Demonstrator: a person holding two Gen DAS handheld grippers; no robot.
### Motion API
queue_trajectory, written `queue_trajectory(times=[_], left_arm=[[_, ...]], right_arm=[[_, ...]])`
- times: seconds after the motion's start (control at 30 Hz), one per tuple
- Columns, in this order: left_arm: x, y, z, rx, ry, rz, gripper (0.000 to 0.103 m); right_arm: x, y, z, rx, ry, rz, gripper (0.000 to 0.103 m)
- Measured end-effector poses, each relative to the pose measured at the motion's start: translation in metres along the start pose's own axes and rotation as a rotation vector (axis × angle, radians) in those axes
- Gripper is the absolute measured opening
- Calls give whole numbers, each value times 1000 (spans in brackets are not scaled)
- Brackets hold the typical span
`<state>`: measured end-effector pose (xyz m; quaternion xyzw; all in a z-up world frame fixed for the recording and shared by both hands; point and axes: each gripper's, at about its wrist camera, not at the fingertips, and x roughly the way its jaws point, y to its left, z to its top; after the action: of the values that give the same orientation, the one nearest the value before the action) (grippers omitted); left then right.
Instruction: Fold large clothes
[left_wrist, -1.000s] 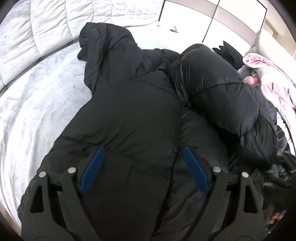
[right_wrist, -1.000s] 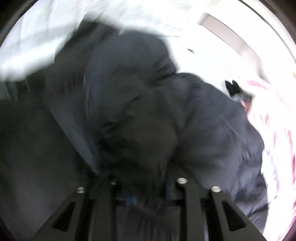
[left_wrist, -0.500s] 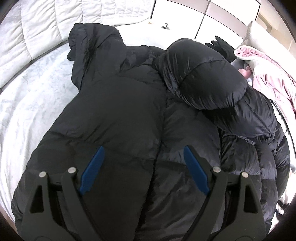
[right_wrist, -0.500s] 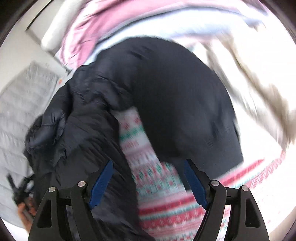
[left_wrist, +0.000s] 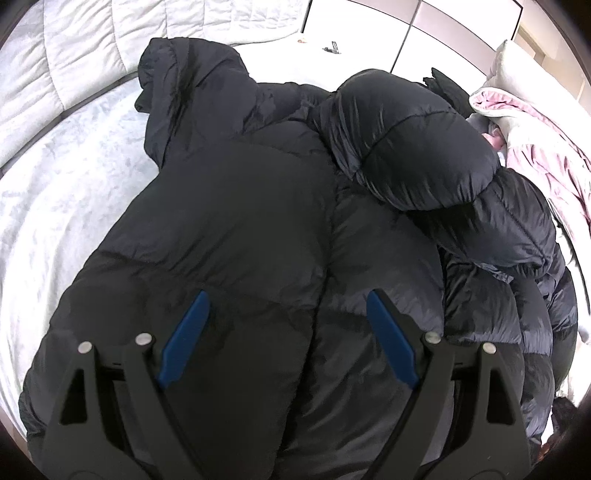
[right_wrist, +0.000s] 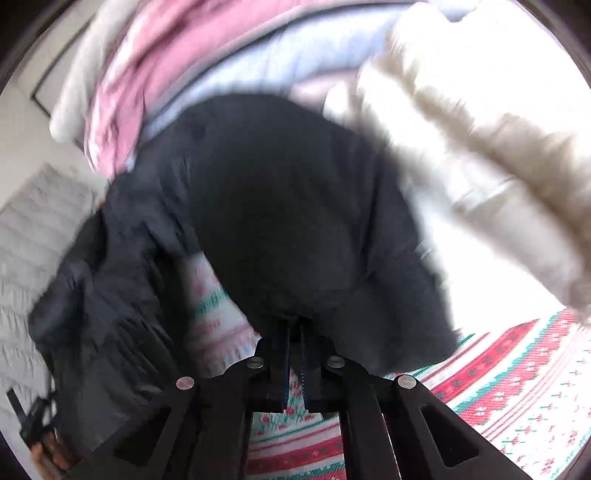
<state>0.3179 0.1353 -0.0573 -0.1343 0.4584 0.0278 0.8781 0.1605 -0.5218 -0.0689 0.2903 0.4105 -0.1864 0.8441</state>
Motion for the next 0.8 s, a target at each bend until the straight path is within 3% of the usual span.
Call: queue_trajectory(times=[0.07, 0.13, 0.17, 0.23, 0.3, 0.37, 0.47, 0.57, 0.63, 0.73, 0.8], left_arm=[[-1, 4, 1, -12, 2, -7, 87], [-2, 5, 1, -21, 0, -10, 87], [-2, 6, 2, -24, 0, -9, 87], [0, 6, 2, -24, 7, -11, 87], [1, 5, 1, -22, 13, -8, 87], [1, 5, 1, -19, 12, -7, 87], [2, 3, 1, -8, 11, 4, 87], [4, -1, 0, 2, 15, 10, 87], [5, -3, -1, 8, 20, 8, 87], [5, -4, -2, 11, 24, 0, 87], [4, -2, -1, 5, 25, -6, 87]], right_arm=[[-37, 9, 5, -60, -122, 10, 3], [-60, 20, 10, -98, -179, 9, 3], [-65, 21, 10, -101, -170, 19, 4], [-55, 20, 4, -97, -71, 35, 5], [-36, 4, -11, -69, 23, -8, 14], [-18, -18, -25, 20, 63, -88, 45], [-11, -56, -38, 221, 93, -76, 57], [-18, -64, -37, 233, 72, -61, 71], [-13, -61, -33, 194, 60, -105, 73], [6, -57, -27, 189, 97, -67, 73], [0, -52, -25, 156, 63, -48, 63]])
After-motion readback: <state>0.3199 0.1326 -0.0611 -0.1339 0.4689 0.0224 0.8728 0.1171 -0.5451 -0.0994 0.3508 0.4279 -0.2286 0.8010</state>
